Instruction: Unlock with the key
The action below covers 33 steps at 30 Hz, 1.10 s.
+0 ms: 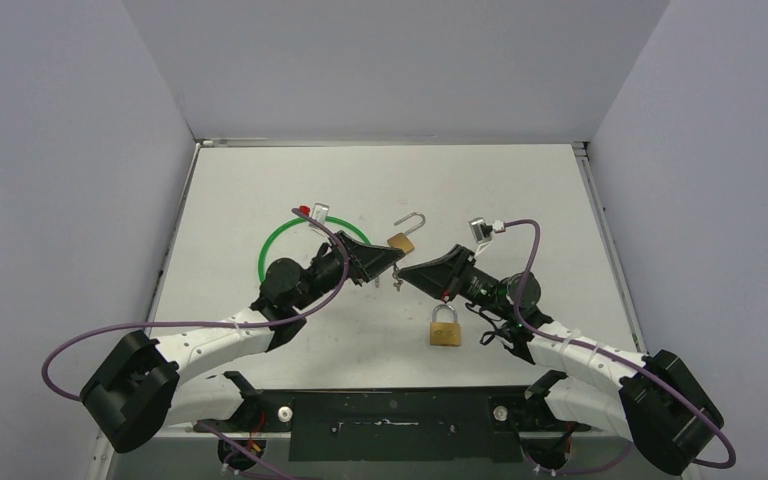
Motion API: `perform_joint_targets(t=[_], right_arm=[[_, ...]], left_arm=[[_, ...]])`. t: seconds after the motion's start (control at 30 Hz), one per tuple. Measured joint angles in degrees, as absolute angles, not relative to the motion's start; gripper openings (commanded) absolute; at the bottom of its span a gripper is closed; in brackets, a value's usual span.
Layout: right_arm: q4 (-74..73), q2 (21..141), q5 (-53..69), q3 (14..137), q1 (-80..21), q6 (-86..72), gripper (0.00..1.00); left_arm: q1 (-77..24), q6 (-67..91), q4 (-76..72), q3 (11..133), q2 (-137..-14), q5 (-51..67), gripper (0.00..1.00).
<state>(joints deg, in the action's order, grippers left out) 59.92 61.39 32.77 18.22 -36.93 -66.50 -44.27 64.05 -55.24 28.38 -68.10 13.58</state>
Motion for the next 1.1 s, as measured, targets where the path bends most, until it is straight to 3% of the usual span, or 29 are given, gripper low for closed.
perform_joint_targets(t=[0.17,0.3,0.47,0.6,0.73,0.93,1.1], right_arm=[[59.9,61.6,32.8,18.5,-37.6,-66.5,0.16],[59.9,61.8,32.8,18.7,-37.8,-66.5,0.00],[60.0,61.9,32.8,18.8,-37.9,-66.6,0.00],[58.4,61.5,32.0,18.8,-37.9,-65.5,0.00],[51.2,58.6,30.1,18.9,-37.5,-62.0,0.00],[31.4,48.9,23.9,19.0,-34.3,-54.3,0.00],[12.9,40.7,14.6,20.2,-31.1,-48.9,0.00]], left_arm=[[-44.5,64.1,-55.9,28.3,-68.1,13.6,0.00],[-44.5,64.1,-56.0,28.3,-68.1,13.5,0.00],[-44.5,64.1,-56.1,28.3,-68.1,13.5,0.02],[-44.5,63.0,-54.0,28.3,-67.4,12.4,0.53],[-44.6,60.1,-46.6,28.5,-64.0,9.6,0.83],[-44.8,52.0,-23.9,34.8,-59.3,-1.4,0.97],[-48.2,47.2,-10.2,40.3,-61.1,-11.2,0.97]])
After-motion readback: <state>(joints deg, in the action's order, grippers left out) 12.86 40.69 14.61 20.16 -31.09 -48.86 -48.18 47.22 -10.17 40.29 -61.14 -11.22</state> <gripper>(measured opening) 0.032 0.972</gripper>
